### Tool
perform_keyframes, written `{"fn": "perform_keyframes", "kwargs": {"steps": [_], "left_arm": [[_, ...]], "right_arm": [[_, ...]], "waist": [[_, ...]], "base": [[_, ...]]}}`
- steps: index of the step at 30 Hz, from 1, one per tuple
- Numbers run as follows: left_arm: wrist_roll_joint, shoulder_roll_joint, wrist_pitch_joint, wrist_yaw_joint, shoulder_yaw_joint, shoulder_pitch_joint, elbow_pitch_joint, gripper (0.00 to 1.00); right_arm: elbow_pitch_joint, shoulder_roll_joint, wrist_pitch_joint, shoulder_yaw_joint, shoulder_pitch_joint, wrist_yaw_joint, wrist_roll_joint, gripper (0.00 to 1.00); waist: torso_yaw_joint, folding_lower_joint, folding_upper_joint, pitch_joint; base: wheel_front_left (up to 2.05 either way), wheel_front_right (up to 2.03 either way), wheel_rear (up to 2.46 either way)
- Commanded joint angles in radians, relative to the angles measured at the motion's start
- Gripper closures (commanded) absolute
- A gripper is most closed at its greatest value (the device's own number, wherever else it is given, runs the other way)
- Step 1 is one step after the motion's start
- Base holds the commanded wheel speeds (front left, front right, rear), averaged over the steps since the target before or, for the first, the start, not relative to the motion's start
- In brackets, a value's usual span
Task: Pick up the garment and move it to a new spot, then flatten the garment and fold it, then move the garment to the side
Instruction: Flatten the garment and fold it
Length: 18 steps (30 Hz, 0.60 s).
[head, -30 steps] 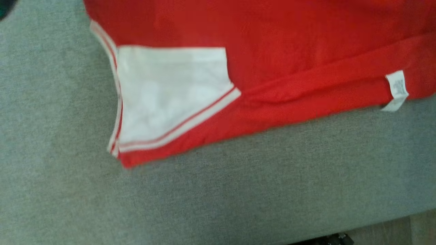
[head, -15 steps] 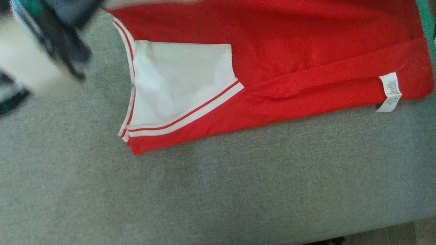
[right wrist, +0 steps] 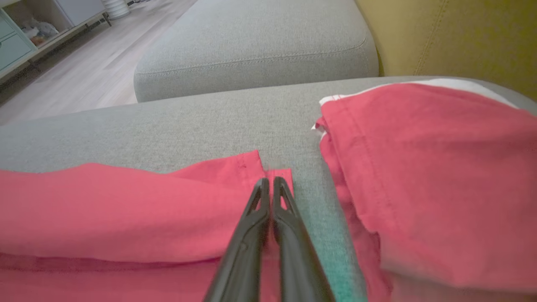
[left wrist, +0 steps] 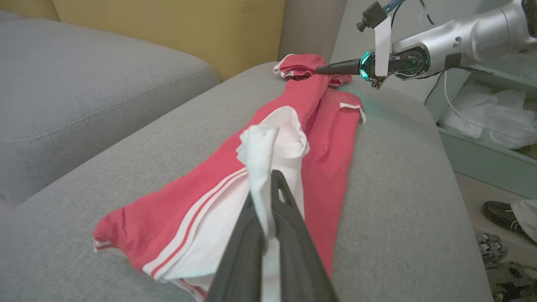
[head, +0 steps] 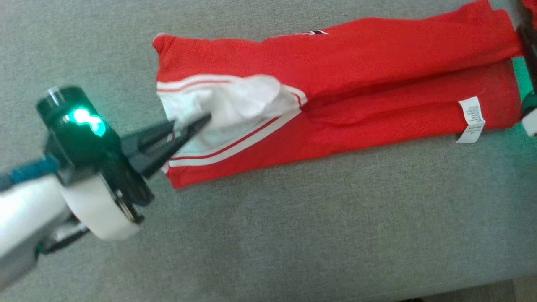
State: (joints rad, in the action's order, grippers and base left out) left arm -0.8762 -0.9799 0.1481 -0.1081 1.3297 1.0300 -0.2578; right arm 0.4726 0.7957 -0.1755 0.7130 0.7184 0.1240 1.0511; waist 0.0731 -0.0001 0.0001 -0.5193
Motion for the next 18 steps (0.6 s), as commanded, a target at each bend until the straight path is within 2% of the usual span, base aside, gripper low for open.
{"fn": "perform_keyframes", "kwargs": {"steps": [1, 3, 4, 5, 6, 7, 8, 10, 13, 16, 18], "left_arm": [[0.029, -0.028, 0.01, 0.007, -0.05, -0.004, -0.018, 1.0], [0.059, 0.002, 0.027, 0.008, -0.05, -0.04, -0.005, 1.0], [0.067, 0.019, 0.032, 0.009, -0.05, -0.056, 0.009, 0.95], [0.078, 0.036, 0.037, 0.009, -0.05, -0.07, 0.025, 0.78], [0.087, 0.054, 0.041, 0.011, -0.05, -0.083, 0.045, 0.4], [0.094, 0.071, 0.044, 0.013, -0.05, -0.095, 0.067, 0.0], [0.111, 0.086, 0.047, 0.02, -0.05, -0.103, 0.089, 0.0], [0.15, 0.114, 0.059, 0.041, -0.05, -0.119, 0.133, 0.0], [0.211, 0.146, 0.079, 0.098, -0.05, -0.149, 0.19, 0.0], [0.224, 0.178, 0.104, 0.196, -0.087, -0.203, 0.219, 0.0], [0.218, 0.209, 0.112, 0.279, -0.148, -0.254, 0.215, 0.0]], "right_arm": [[-0.013, 0.043, 0.004, -0.012, -0.045, 0.007, -0.005, 1.0], [-0.006, 0.032, 0.013, -0.022, -0.068, 0.007, -0.011, 1.0], [0.002, 0.024, 0.015, -0.028, -0.076, 0.007, -0.017, 1.0], [0.012, 0.014, 0.014, -0.035, -0.082, 0.007, -0.025, 0.89], [0.022, 0.001, 0.014, -0.045, -0.088, 0.007, -0.027, 0.56], [0.028, -0.011, 0.013, -0.053, -0.095, 0.007, -0.03, 0.09], [0.036, -0.023, 0.003, -0.067, -0.1, 0.007, -0.034, 0.0], [0.051, -0.047, -0.021, -0.098, -0.114, 0.007, -0.043, 0.0], [0.056, -0.074, -0.057, -0.15, -0.155, 0.007, -0.061, 0.0], [0.044, -0.1, -0.08, -0.229, -0.218, 0.007, -0.094, 0.0], [0.028, -0.124, -0.084, -0.295, -0.27, 0.007, -0.126, 0.0]], "waist": [[-0.003, 0.0001, -0.0001, -0.001], [-0.007, 0.0001, -0.0001, 0.0], [-0.009, 0.0001, -0.0001, 0.0], [-0.01, 0.0001, -0.0001, 0.0], [-0.012, 0.0001, -0.0001, 0.001], [-0.013, 0.0001, -0.0001, 0.003], [-0.014, 0.0001, -0.0001, 0.006], [-0.016, 0.0001, -0.0001, 0.013], [-0.024, 0.0001, -0.0001, 0.033], [-0.035, 0.0001, -0.0001, 0.058], [-0.045, 0.0001, -0.0001, 0.075]], "base": [[0.0, 0.0, 0.0], [0.0, 0.0, 0.0], [0.0, 0.0, 0.0], [0.0, 0.0, 0.0], [0.0, 0.0, 0.0], [0.0, 0.0, 0.0], [0.0, 0.0, 0.0], [0.0, 0.0, 0.0], [0.0, 0.0, 0.0], [0.0, 0.0, 0.0], [0.0, 0.0, 0.0]]}}
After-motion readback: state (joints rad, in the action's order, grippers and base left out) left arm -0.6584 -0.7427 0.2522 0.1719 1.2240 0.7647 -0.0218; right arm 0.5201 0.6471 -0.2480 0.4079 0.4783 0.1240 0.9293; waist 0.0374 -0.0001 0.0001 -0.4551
